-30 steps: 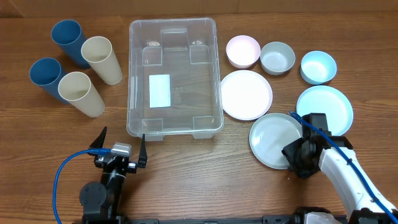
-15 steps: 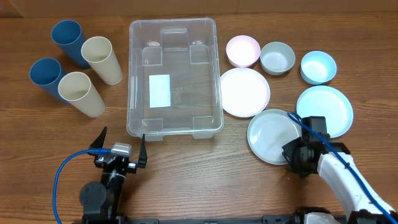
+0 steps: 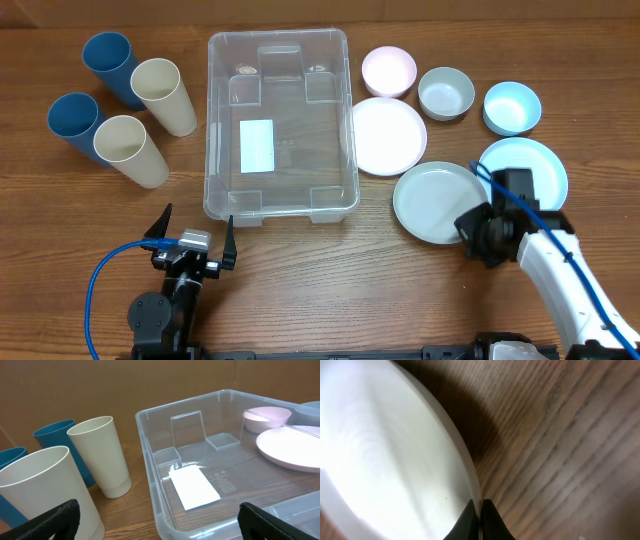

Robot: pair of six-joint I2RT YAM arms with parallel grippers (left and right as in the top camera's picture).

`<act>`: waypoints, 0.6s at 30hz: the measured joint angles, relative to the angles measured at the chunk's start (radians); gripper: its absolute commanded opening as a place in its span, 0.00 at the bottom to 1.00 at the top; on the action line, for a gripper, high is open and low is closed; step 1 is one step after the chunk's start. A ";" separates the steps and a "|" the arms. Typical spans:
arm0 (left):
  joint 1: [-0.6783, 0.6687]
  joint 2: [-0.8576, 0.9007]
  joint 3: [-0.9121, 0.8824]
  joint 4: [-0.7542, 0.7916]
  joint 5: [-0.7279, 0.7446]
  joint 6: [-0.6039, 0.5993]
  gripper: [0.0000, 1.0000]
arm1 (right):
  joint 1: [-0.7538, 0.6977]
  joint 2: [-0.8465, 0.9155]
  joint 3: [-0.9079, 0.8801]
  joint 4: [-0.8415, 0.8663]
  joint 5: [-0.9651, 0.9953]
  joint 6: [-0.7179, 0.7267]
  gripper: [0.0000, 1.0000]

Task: Pack container
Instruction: 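Grasp the grey plate rim with the right gripper and lift it, then carry the grey plate over the bin and lower it inside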

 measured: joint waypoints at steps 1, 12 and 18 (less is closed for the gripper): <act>0.000 0.000 0.000 0.000 0.000 0.000 1.00 | 0.000 0.001 0.043 -0.021 0.005 -0.013 0.04; 0.000 0.000 0.000 0.000 0.000 0.000 1.00 | 0.069 0.005 0.489 -0.176 0.029 -0.269 0.04; 0.000 0.000 0.000 0.000 0.000 0.000 1.00 | 0.343 0.008 0.625 -0.064 0.025 -0.412 0.04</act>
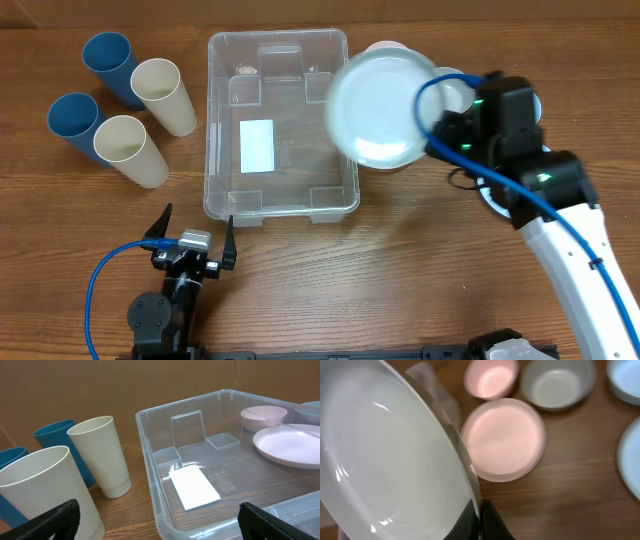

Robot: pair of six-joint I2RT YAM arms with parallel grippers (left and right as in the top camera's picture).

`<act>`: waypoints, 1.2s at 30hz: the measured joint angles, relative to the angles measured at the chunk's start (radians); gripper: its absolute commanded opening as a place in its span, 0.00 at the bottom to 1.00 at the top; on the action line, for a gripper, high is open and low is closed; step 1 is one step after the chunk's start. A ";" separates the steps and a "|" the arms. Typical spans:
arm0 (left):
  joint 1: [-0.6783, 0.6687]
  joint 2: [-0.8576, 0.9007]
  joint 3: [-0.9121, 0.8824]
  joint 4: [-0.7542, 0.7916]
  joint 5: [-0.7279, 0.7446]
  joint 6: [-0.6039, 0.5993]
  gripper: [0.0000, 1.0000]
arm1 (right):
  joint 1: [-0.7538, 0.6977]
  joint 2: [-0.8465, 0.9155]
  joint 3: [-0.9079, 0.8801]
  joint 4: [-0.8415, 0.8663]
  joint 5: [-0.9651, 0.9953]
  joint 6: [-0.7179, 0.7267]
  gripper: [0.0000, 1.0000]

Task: Pack container
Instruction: 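Carry the grey plate over the bin and lower it inside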

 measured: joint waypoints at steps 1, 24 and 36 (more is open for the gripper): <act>0.000 0.000 0.000 0.000 0.000 0.000 1.00 | 0.056 0.009 0.001 0.037 0.002 -0.014 0.04; 0.000 0.000 0.000 0.000 0.000 0.000 1.00 | 0.346 0.534 0.007 0.299 0.036 -0.012 0.04; 0.000 0.000 0.000 0.000 0.000 0.000 1.00 | 0.346 0.556 0.007 0.278 0.064 -0.010 0.04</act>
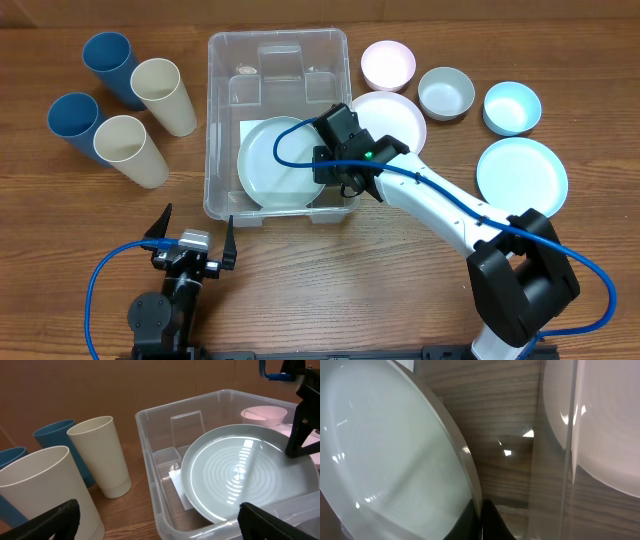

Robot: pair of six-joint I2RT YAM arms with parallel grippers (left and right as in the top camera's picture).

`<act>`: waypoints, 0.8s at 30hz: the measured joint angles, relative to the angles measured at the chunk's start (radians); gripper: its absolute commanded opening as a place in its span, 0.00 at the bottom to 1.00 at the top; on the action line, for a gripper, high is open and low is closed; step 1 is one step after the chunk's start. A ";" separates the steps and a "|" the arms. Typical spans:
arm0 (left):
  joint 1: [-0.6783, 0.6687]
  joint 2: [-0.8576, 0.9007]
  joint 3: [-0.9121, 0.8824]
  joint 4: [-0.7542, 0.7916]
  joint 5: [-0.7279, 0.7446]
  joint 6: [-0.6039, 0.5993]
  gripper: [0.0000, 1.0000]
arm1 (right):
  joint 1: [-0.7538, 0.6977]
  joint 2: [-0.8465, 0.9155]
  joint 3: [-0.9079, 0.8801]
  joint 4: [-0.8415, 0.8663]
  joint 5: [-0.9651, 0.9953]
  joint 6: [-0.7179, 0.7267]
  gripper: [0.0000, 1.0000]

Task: Pack container
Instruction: 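Carry the grey plate over the bin and lower it inside, then open the right gripper and withdraw toward the white plate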

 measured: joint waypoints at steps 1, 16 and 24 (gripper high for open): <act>0.000 0.000 0.000 0.000 0.000 0.000 1.00 | 0.000 0.000 0.000 0.000 -0.001 0.001 0.04; 0.000 0.000 0.000 0.000 0.000 0.000 1.00 | 0.034 0.000 0.012 0.008 -0.011 -0.035 0.38; 0.000 0.000 0.000 0.000 0.000 0.000 1.00 | 0.033 0.005 0.060 -0.031 -0.058 -0.072 0.38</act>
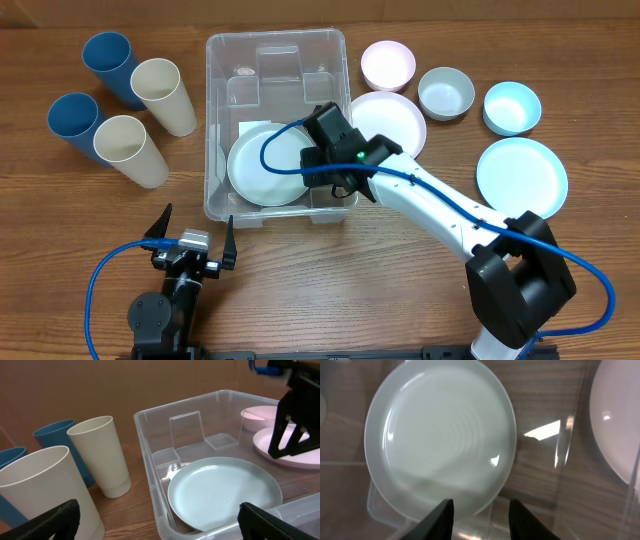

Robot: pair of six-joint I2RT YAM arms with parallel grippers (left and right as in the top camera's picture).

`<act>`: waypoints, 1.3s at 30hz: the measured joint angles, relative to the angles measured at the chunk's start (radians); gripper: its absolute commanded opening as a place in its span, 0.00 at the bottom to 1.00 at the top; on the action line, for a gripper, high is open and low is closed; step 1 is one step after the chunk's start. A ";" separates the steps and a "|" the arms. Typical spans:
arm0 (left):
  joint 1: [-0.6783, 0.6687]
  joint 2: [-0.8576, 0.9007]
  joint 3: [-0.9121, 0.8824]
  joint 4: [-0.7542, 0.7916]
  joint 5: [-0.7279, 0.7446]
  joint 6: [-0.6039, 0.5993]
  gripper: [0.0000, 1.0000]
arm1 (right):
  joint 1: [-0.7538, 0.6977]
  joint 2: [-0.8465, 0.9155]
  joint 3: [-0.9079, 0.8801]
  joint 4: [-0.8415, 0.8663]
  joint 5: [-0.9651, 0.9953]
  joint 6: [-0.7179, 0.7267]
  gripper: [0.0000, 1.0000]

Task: Pack container
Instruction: 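Open the right gripper and withdraw toward the white plate, then grasp the white plate rim with the right gripper and lift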

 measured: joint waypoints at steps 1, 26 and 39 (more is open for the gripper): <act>0.000 0.000 0.000 0.000 0.000 0.000 1.00 | 0.000 0.000 0.026 -0.022 -0.003 -0.012 0.38; 0.000 0.000 0.000 0.000 0.000 0.000 1.00 | -0.487 0.011 0.368 -0.531 0.042 0.140 0.48; 0.000 0.000 0.000 0.000 0.000 0.000 1.00 | -0.484 0.157 -0.027 -0.115 -0.026 0.156 0.32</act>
